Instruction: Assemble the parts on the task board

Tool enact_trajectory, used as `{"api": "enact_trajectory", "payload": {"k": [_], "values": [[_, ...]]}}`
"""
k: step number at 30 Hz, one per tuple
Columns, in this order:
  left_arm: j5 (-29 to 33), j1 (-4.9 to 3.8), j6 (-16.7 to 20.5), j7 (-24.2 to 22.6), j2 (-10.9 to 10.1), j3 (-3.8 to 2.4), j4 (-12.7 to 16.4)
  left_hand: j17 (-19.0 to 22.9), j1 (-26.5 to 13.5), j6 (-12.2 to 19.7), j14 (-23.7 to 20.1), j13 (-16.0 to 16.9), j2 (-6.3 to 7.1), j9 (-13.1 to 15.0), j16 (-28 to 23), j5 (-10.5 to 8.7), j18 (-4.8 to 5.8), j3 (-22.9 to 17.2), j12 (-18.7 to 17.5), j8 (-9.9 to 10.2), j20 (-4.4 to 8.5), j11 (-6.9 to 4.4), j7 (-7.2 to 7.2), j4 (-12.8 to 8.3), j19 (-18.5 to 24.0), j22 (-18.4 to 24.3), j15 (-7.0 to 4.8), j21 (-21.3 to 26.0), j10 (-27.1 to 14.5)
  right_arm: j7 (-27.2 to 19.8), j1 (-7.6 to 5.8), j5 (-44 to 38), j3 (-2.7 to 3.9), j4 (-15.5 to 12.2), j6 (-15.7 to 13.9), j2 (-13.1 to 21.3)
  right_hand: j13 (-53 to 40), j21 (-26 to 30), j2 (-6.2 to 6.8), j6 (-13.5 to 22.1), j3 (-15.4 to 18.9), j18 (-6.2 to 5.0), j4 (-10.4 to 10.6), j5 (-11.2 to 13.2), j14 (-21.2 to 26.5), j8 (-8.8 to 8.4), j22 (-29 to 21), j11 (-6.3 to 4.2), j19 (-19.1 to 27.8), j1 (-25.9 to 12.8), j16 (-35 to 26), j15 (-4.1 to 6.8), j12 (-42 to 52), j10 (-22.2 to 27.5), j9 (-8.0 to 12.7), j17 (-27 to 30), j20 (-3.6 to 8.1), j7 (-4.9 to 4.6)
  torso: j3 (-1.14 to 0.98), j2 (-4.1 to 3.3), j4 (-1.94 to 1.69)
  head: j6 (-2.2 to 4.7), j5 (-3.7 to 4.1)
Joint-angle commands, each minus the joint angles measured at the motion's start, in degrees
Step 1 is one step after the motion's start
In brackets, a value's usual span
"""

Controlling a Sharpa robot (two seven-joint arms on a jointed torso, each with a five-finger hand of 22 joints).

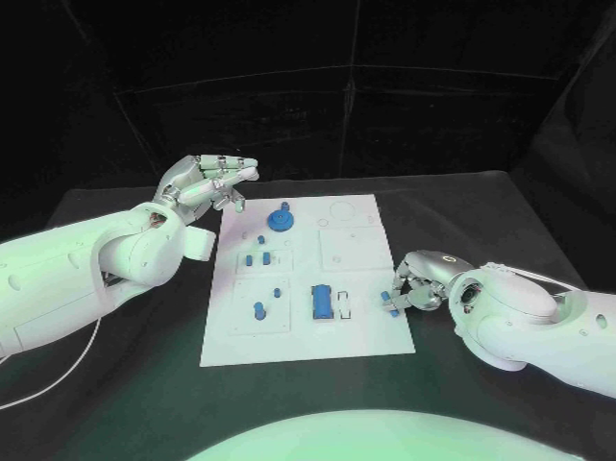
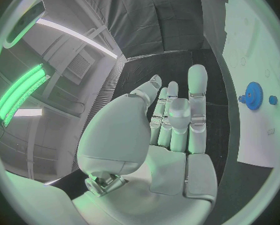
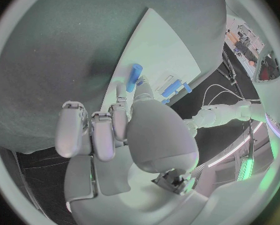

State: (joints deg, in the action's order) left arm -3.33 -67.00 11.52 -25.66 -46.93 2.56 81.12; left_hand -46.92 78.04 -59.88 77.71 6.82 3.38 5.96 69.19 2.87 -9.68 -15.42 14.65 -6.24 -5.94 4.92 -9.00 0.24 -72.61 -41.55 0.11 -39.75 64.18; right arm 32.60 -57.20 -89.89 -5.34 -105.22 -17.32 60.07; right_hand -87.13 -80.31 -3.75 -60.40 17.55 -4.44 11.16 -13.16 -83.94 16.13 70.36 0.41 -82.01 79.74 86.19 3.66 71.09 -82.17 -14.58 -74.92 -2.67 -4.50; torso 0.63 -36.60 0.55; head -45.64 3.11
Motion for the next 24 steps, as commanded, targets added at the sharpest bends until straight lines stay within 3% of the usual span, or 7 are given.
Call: {"api": "enact_trajectory", "payload": {"k": [1,6,12,16,17,21,24], "values": [[0.16,-0.07,-0.50,-0.34,0.01,-0.04,0.11,0.05,0.29,0.06,-0.41,0.10,-0.27,-0.07,0.06,0.15,-0.44,0.34,0.18,-0.26,0.06,0.05,-0.08,0.10,0.22,0.06,0.05,0.12,-0.31,0.58,0.28,-1.49,-0.19,0.23,3.81,-0.26,11.48,0.29,-0.18,-0.45,-0.06,0.47,-0.46,-0.23,-4.53,-0.30,0.08,-0.43,0.09,1.12,-0.18,0.17,-0.34,0.00,0.19,-7.33,0.13,-0.03,0.04,-0.05,-0.01,-0.07,0.05],[0.16,-0.07,-0.45,-0.38,-0.01,-0.04,0.10,0.05,0.29,0.01,-0.42,0.12,-0.31,-0.06,0.08,0.15,-0.43,0.40,0.29,-0.33,0.05,0.04,-0.05,0.14,0.19,0.03,0.05,0.10,-0.36,0.67,0.36,-2.75,-0.20,0.62,5.03,-0.78,11.51,0.31,-0.17,-0.63,-0.25,0.47,-1.23,-0.46,-4.52,-0.50,0.07,-0.49,0.09,2.23,-0.21,0.23,-0.46,0.05,0.16,-7.30,0.19,0.02,0.06,-0.03,0.01,-0.19,0.06],[0.16,-0.07,-0.44,-0.39,-0.01,-0.04,0.06,0.05,0.29,0.01,-0.42,0.12,-0.31,-0.06,0.08,0.15,-0.43,0.40,0.29,-0.33,0.05,0.04,-0.05,0.14,0.19,0.03,0.05,0.10,-0.36,0.80,0.40,-6.52,-0.20,1.19,7.80,-1.54,11.58,0.44,-0.56,-0.84,-2.29,0.46,-4.43,-1.18,-4.53,-1.18,-0.03,-0.68,0.15,7.13,-0.21,0.45,-0.78,0.32,0.27,-7.38,0.40,0.12,0.01,-0.02,-0.08,-0.31,0.10],[0.16,-0.07,-0.44,-0.39,-0.02,-0.03,0.02,0.05,0.29,0.01,-0.42,0.12,-0.31,-0.06,0.08,0.15,-0.43,0.40,0.29,-0.33,0.05,0.04,-0.05,0.14,0.19,0.03,0.05,0.10,-0.36,0.91,0.41,-9.20,-0.20,1.46,10.05,-2.03,11.73,0.57,-0.50,-0.92,-2.98,0.44,-5.30,-1.46,-4.52,-1.65,-0.20,-0.60,0.24,8.23,-0.24,0.38,-1.10,0.51,0.43,-7.36,0.40,-0.01,0.06,-0.04,-0.10,-0.38,0.20],[0.16,-0.07,-0.45,-0.39,-0.02,-0.03,0.01,0.05,0.29,0.01,-0.42,0.12,-0.31,-0.06,0.08,0.15,-0.43,0.40,0.29,-0.33,0.05,0.04,-0.05,0.14,0.19,0.03,0.05,0.10,-0.36,0.93,0.41,-9.60,-0.20,1.49,10.41,-2.14,11.76,0.60,-0.56,-0.94,-3.19,0.43,-5.47,-1.98,-4.51,-1.80,-0.23,-0.56,0.26,8.45,-0.26,0.35,-1.17,0.56,0.49,-7.33,0.40,-0.07,0.06,-0.04,-0.08,-0.40,0.16],[0.16,-0.07,-0.46,-0.40,-0.01,-0.03,0.02,0.05,0.29,0.01,-0.42,0.12,-0.31,-0.06,0.08,0.15,-0.43,0.40,0.29,-0.33,0.05,0.04,-0.05,0.14,0.19,0.03,0.05,0.10,-0.36,1.09,0.41,-10.92,-0.20,1.42,11.54,-2.56,11.87,0.65,-0.52,-1.42,-4.39,0.43,-5.88,-8.50,-4.51,-2.75,-0.22,-0.52,0.25,8.81,-0.29,0.30,-1.53,0.76,0.87,-7.36,0.34,-0.14,0.03,-0.02,-0.03,-0.45,-0.05],[0.16,-0.07,-0.45,-0.40,-0.01,-0.03,0.02,0.05,0.29,0.01,-0.42,0.12,-0.31,-0.06,0.08,0.15,-0.43,0.40,0.29,-0.33,0.05,0.04,-0.05,0.14,0.19,0.03,0.05,0.10,-0.36,1.18,0.41,-11.31,-0.20,1.28,11.51,-2.62,11.90,0.62,-0.43,-1.67,-4.80,0.45,-5.75,-9.92,-4.52,-3.03,-0.13,-0.57,0.20,8.55,-0.28,0.31,-1.62,0.76,0.96,-7.39,0.32,-0.08,0.03,0.00,-0.06,-0.40,-0.04]]}}
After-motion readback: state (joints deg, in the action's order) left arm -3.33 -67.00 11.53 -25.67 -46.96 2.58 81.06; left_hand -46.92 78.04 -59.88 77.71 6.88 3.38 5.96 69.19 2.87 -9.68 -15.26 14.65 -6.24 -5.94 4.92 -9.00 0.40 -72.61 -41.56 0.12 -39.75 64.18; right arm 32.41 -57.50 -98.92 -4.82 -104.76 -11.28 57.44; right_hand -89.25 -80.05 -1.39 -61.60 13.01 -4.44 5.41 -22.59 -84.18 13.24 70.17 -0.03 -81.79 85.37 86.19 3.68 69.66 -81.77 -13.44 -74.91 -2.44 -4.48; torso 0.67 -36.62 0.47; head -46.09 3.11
